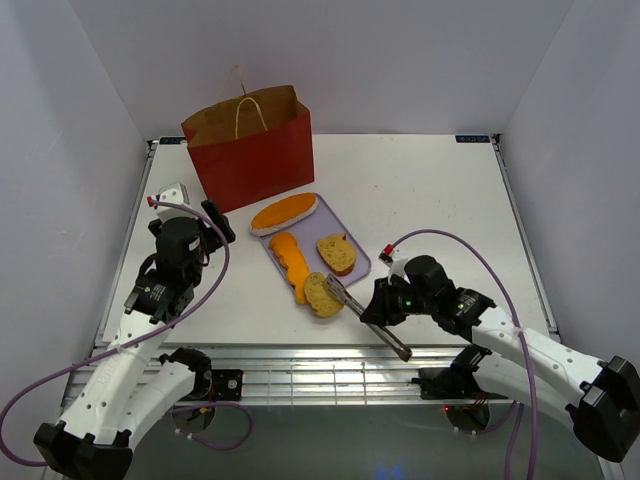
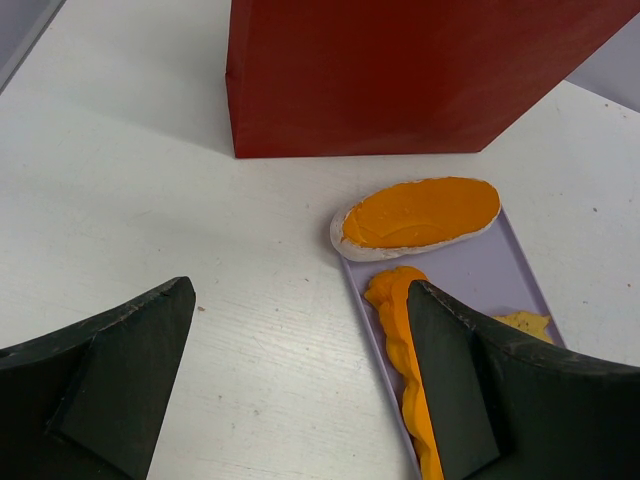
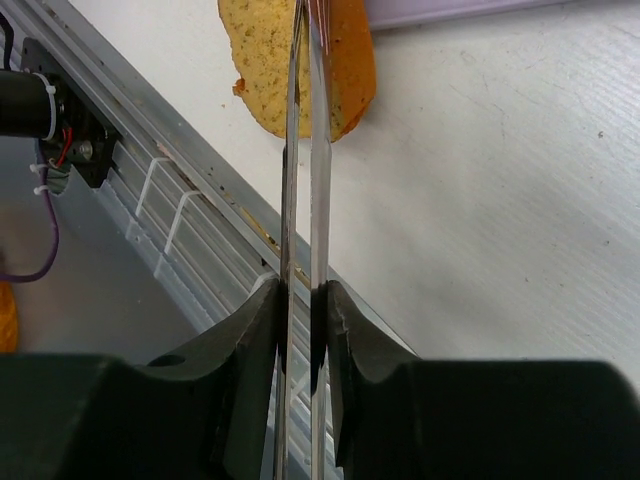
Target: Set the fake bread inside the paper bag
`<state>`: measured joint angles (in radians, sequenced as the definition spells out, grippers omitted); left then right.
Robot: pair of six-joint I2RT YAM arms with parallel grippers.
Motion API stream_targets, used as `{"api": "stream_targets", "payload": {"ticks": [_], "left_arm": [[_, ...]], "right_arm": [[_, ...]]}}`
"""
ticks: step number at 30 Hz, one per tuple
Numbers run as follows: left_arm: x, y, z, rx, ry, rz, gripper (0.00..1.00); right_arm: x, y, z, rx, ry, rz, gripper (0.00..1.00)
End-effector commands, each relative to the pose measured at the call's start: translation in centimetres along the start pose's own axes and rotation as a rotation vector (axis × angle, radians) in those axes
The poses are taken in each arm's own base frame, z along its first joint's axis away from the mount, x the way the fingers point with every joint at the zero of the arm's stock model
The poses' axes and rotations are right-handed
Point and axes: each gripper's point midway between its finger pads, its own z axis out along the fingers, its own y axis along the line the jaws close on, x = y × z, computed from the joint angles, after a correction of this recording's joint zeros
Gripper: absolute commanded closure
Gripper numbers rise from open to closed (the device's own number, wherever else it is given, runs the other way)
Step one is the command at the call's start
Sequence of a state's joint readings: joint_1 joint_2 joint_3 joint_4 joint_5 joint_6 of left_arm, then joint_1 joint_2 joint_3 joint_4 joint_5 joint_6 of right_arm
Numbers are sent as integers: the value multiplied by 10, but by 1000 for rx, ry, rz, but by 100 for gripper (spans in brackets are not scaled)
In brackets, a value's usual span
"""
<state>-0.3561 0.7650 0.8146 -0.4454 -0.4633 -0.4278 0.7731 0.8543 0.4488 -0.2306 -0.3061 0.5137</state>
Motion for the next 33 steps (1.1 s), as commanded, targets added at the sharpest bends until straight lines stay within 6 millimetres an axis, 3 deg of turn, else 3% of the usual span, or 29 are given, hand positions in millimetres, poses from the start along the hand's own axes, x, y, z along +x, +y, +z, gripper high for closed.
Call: {"api": "stream_targets", "payload": {"ticks": [1,4,21,27,33], "left_arm": [[-13,-3,-4,11,-23,-21,2],[-12,-3,-4,10,-22,-20,2],[-15,-2,-6,8,-32,-24,2],[-17,0,-7,-2,-42,-29,2],[-19,4,-8,-18,-52,-32,2]], "right_arm": [[-28,20,-8,-50,-74,-48,75],[-30,21,-10,-45,-74,-50,78],[-82,45,-26,-25,-152,-135,80],[-134,67,-33,-22,-231,-197,79],[-187,95,-22,-69,-273,-245,80]]}}
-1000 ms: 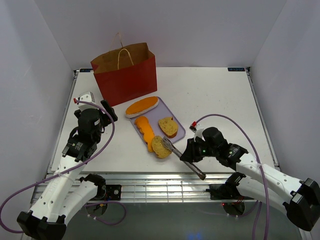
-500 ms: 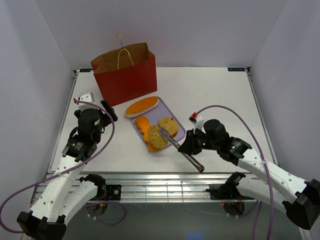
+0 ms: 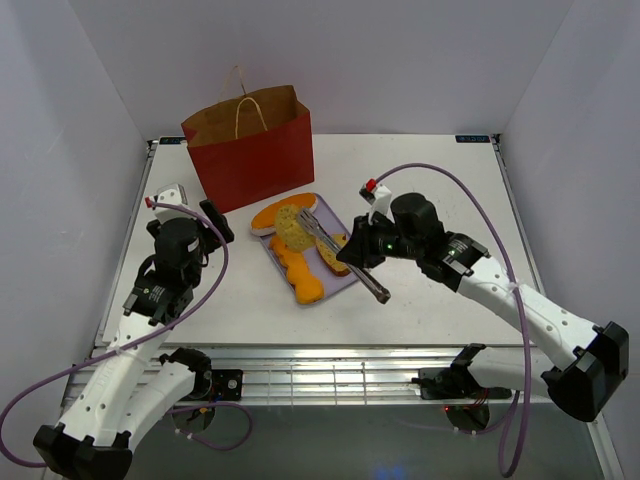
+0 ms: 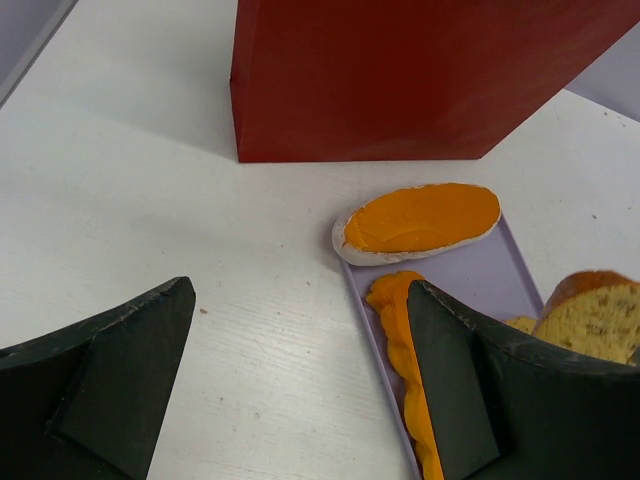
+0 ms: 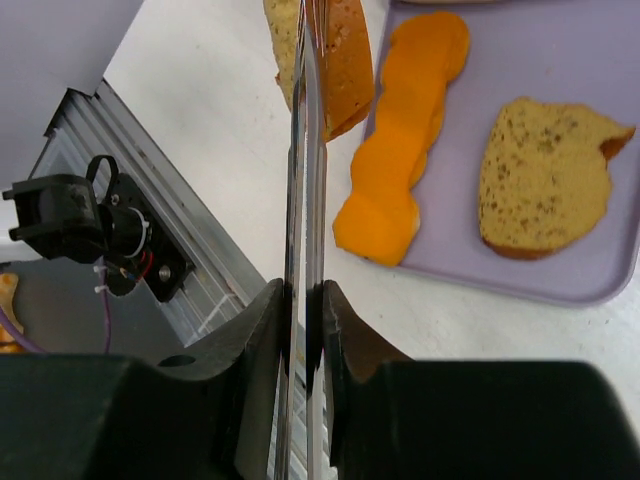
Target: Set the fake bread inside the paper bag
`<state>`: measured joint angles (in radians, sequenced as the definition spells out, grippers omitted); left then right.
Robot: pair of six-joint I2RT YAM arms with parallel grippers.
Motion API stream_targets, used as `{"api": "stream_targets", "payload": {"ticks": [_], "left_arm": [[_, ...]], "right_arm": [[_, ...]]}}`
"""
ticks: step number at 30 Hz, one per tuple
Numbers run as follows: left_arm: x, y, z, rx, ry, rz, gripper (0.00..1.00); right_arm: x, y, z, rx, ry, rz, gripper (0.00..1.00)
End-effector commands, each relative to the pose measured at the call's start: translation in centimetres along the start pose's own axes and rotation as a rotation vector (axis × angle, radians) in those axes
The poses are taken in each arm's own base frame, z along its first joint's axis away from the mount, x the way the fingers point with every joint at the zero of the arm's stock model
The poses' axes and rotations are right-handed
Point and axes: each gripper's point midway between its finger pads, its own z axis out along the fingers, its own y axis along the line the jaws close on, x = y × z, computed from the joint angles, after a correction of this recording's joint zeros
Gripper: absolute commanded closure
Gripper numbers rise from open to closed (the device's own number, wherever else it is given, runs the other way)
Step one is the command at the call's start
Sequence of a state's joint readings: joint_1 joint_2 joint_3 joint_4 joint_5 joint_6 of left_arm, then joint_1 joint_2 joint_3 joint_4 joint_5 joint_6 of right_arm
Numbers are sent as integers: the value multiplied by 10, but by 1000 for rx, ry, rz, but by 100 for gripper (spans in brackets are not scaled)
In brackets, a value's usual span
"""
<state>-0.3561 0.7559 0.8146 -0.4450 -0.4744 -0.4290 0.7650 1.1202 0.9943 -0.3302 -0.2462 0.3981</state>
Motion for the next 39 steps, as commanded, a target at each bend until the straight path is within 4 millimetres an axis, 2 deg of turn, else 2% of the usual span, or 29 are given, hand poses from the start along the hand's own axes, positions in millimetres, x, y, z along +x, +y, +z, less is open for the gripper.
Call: {"api": "stream_targets", "payload": {"ticks": [1,5,6,7,10,11,12,13,14,15,16,17,18,20,21,23,24,27,32,39], "left_arm": [[-16,3,-6,-16,-42,-27,2],[-22,14,-9,-71,-71,-51,2],[-23,17,-11,-85,-81,-60,2],[-26,24,-12,-123,-99,-71,2],[-28,37,-14,-195,-123,-92,2],[-32,48,-15,-257,-146,-96,2],[-32,55,-17,-297,-150,-96,2],[-32,60,-18,-333,-156,-100,2],[-32,70,-20,-389,-175,-119,2],[-31,72,-20,-405,-176,-121,2],[-30,73,-20,-411,-179,-126,2],[-29,73,-19,-408,-176,-132,2],[-28,72,-19,-404,-173,-136,2],[-24,70,-16,-396,-164,-152,2],[-21,67,-14,-386,-154,-155,2],[-19,66,-12,-384,-143,-152,2],[-18,66,-11,-386,-140,-149,2],[-16,65,-9,-385,-132,-148,2],[-12,63,-8,-376,-121,-156,2],[-8,59,-3,-361,-98,-149,2]], "right_arm": [[-52,19,6,-62,-105,-78,80],[-90,36,18,-109,-135,-123,80],[-111,47,14,-130,-173,-143,80],[-115,44,25,-130,-159,-146,80],[-143,55,36,-163,-179,-166,80],[-149,58,39,-174,-184,-173,80],[-151,55,51,-174,-169,-169,80],[-169,64,46,-192,-206,-187,80],[-175,66,49,-202,-210,-189,80],[-178,63,61,-199,-201,-183,80],[-195,72,56,-215,-238,-199,80],[-201,74,59,-229,-244,-203,80],[-202,71,71,-227,-232,-194,80],[-222,80,71,-249,-271,-204,80],[-222,74,86,-246,-254,-183,80],[-237,80,89,-267,-283,-179,80],[-236,75,103,-268,-271,-163,80],[-253,77,116,-297,-302,-146,80],[-275,71,126,-317,-364,-116,80],[-284,50,147,-299,-414,-100,79]]}}
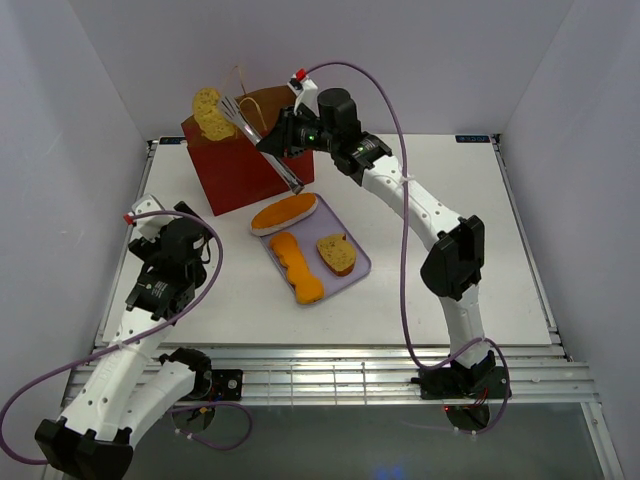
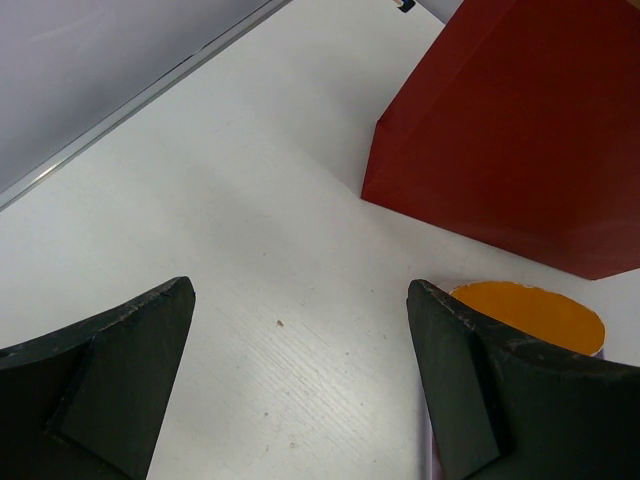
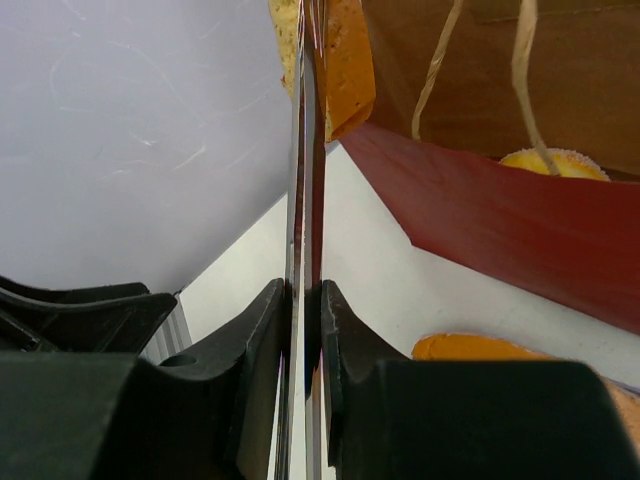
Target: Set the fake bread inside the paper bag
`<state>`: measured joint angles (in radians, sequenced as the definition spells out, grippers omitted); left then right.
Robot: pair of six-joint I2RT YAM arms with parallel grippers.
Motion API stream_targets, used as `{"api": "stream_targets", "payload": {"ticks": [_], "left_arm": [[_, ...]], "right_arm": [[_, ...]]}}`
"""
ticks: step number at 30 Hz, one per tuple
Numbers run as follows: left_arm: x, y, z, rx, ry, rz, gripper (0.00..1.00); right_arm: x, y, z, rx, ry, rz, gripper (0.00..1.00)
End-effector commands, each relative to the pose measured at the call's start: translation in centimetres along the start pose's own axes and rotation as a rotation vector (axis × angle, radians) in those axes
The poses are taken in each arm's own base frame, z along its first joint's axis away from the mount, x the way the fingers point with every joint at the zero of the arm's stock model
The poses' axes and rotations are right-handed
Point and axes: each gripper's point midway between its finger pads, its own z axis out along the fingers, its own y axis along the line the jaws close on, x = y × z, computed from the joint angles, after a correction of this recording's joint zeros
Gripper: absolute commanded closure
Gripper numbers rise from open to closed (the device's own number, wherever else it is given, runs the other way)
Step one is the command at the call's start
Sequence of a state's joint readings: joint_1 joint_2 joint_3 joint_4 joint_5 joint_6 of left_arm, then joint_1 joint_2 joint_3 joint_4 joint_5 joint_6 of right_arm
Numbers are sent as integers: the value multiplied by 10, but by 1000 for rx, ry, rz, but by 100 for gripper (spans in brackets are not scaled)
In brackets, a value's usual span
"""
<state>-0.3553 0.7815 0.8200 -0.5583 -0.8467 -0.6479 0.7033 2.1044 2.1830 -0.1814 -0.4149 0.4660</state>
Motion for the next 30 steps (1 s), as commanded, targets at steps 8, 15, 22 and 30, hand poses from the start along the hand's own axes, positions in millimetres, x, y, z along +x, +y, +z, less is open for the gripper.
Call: {"api": "stream_targets", "payload": {"ticks": [8,15,22,30], "left_arm": [[-2,-4,-2,20,4,-19,2],[-2,-5,-4,29,1,-18,2],[-3,-5,-5,26,-7,-17,2],[-2,-6,-7,35,-5,-18,2]], "right_arm": [[-45,5,10,-59,-162,-50,76],[-41,-1,22,-82,-171,-41,75],[-34,-7,27,-82,-160,-32,71],[-30,-10,30,-83,-153,-30,52]]}}
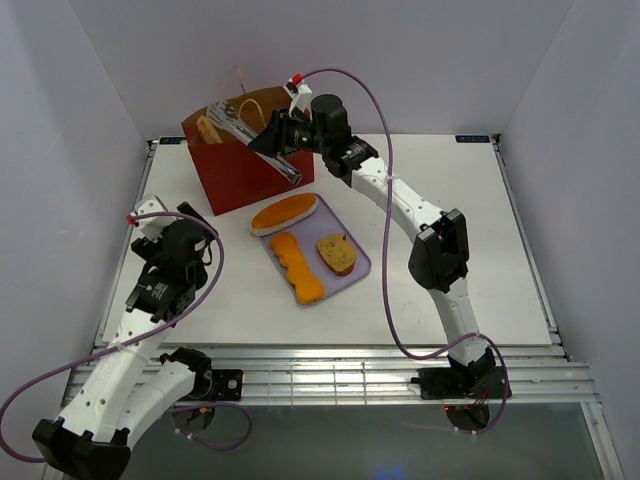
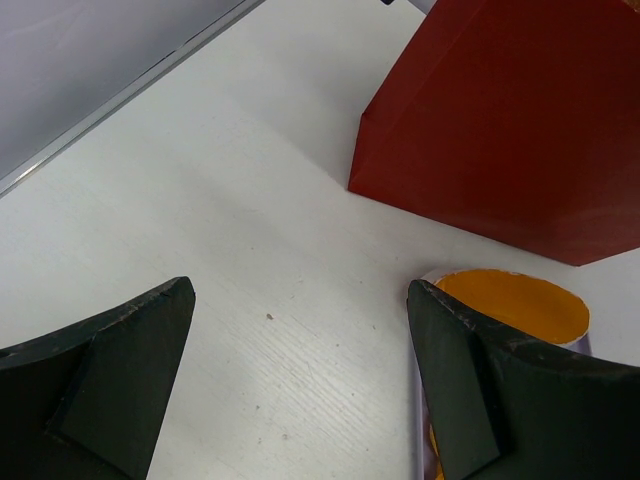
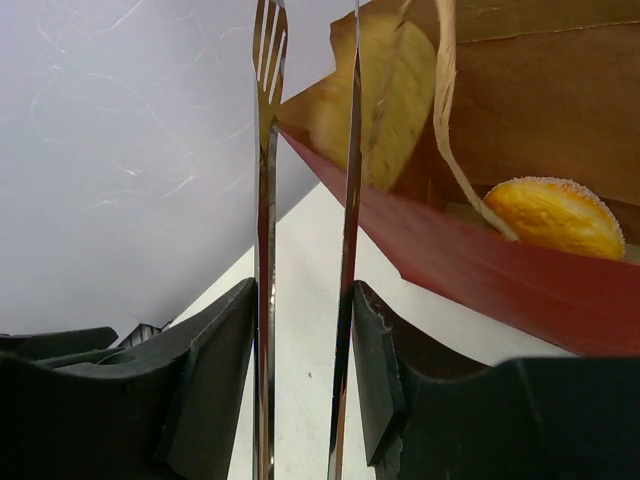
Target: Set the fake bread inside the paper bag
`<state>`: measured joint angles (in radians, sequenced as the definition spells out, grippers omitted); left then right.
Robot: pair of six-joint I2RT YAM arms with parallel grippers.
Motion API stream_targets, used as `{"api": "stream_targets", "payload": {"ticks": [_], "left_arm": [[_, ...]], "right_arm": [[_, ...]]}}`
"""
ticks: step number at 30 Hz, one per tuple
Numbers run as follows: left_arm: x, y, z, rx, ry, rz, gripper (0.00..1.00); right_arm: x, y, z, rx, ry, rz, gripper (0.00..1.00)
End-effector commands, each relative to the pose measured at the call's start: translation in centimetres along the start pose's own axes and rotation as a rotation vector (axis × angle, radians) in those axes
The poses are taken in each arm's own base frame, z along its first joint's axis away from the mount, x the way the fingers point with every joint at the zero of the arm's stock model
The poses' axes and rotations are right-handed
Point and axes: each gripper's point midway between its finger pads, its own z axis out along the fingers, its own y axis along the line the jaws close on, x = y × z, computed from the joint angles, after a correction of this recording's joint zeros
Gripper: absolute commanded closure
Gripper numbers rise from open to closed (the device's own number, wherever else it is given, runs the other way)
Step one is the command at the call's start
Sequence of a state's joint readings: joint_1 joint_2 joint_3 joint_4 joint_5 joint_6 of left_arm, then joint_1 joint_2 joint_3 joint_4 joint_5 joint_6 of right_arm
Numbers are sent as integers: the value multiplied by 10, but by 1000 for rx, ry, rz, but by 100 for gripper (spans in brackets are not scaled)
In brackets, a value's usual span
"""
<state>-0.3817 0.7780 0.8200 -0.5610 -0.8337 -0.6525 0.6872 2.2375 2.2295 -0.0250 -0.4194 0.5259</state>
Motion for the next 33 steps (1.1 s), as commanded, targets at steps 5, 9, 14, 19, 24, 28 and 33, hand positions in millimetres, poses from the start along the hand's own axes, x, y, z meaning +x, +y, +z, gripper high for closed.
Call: {"api": "stream_targets", "payload": {"ticks": [5,9,14,19,24,28,33], "left_arm": [[-5,1,-3,2,-20,-20,2],[-6,0,-3,5,-21,-21,2],[-7,-1,-5,12,-21,-23,2],[-7,-2,-5,21,-18,-15,2],[-11,1,-6,8,-33,-15,2],[-12,3,-6,0,-40,-11,2],[-14,3,-5,-3,-43,-1,2]], "right_arm": [[-35,24,-3,-69,-92,-55,52],[-40,30,-7,-79,-97,-59,52],[-51,48,-20,-105,-101,-83,52],[-49,63,-39,-122,-76,-104,53],[-58,84,-71,-111,-73,-162,53],[-57,98,-93,-115,-59,-179,53],[-42,114,-129,-118,-7,-206,52]]}}
